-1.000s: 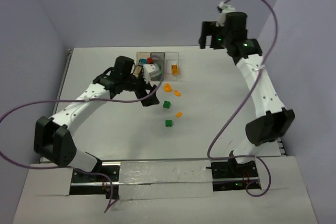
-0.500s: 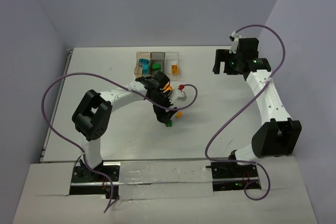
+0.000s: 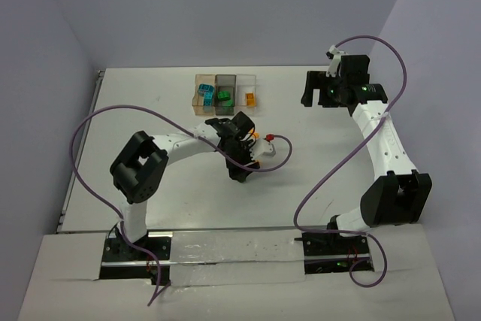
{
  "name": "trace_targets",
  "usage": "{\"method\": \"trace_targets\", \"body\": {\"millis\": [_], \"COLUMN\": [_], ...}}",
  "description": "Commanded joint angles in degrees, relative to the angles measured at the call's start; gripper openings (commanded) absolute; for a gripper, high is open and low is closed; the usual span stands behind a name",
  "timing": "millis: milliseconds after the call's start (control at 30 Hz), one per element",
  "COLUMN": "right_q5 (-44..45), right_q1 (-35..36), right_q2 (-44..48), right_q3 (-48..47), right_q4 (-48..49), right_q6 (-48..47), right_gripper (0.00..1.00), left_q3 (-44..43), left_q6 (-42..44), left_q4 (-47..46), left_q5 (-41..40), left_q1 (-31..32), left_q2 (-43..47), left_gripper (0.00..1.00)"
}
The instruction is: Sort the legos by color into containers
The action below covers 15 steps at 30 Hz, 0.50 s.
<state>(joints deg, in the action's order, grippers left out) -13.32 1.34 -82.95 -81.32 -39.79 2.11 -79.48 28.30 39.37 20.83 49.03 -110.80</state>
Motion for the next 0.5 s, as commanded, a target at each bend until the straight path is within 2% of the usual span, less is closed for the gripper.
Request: {"method": "trace_targets", "body": {"millis": [0,467], "right_q5": [-1.3,-2.7], "right_q1": [-0.4,-0.5], "right_q2": [0.4,-1.9], "right_q3": [-0.9,-2.5], "right_q4": [1.7,0.8], "right_q6": [0.6,0.8], "right_gripper": [1.0,1.0], "left_q3": [0.0,2.5], "left_q6": [1.2,2.9], "left_q4": [-2.6,-4.1], "left_q5": [-2.1,-3.4], "left_q1": [0.9,1.9], "left_q2": [-0.1,-0.7], "left_gripper": [0.65,0.44]}}
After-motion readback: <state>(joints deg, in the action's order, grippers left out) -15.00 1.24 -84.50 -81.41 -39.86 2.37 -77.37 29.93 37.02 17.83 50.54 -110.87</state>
